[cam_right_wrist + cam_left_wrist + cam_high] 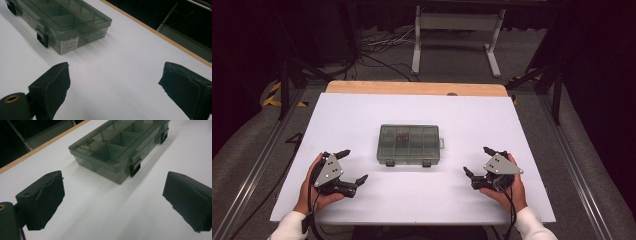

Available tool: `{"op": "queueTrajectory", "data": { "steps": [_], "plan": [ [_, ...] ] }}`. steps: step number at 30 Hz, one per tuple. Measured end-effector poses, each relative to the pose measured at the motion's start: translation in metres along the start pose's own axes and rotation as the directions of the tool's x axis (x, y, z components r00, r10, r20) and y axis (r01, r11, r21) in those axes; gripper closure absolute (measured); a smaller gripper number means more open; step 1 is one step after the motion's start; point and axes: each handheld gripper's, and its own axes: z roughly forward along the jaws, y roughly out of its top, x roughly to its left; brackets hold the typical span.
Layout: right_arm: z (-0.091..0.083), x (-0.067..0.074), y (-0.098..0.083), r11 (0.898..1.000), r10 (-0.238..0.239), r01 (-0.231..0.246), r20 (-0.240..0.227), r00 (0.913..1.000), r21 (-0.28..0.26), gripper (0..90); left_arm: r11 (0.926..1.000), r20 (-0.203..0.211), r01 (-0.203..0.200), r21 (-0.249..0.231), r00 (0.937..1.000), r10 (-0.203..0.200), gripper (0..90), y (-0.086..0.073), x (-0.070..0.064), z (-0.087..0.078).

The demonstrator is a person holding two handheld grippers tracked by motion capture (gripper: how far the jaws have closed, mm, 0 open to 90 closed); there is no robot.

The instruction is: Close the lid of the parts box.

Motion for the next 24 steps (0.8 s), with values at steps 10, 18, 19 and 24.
{"op": "queueTrajectory", "data": {
  "steps": [10, 18, 19, 24],
  "plan": [
    [-0.01, 0.003, -0.012, 1.0, 0.003, -0.003, 0.0, 1.0, 0.012, 9.0, 0.9995, 0.003, 0.029, 0.013, 0.9996, -0.029, 3.4, -0.013, -0.002, -0.011],
    [-0.009, 0.006, -0.015, 1.0, 0.017, -0.016, -0.005, 0.9998, 0.008, 8.9, 0.9991, -0.028, 0.04, 0.015, 0.9988, -0.04, 3.4, -0.02, -0.001, -0.019],
    [-0.008, 0.007, -0.015, 1.0, 0.018, -0.018, -0.007, 0.9998, 0.009, 8.9, 0.999, -0.026, 0.044, 0.009, 0.9987, -0.043, 3.4, -0.021, 0.0, -0.019],
    [-0.009, 0.007, -0.014, 1.0, 0.018, -0.018, -0.003, 0.9998, -0.005, 9.2, 0.9993, -0.018, 0.033, 0.018, 0.9993, -0.033, 3.3, -0.02, -0.001, -0.017]
  ]
}}
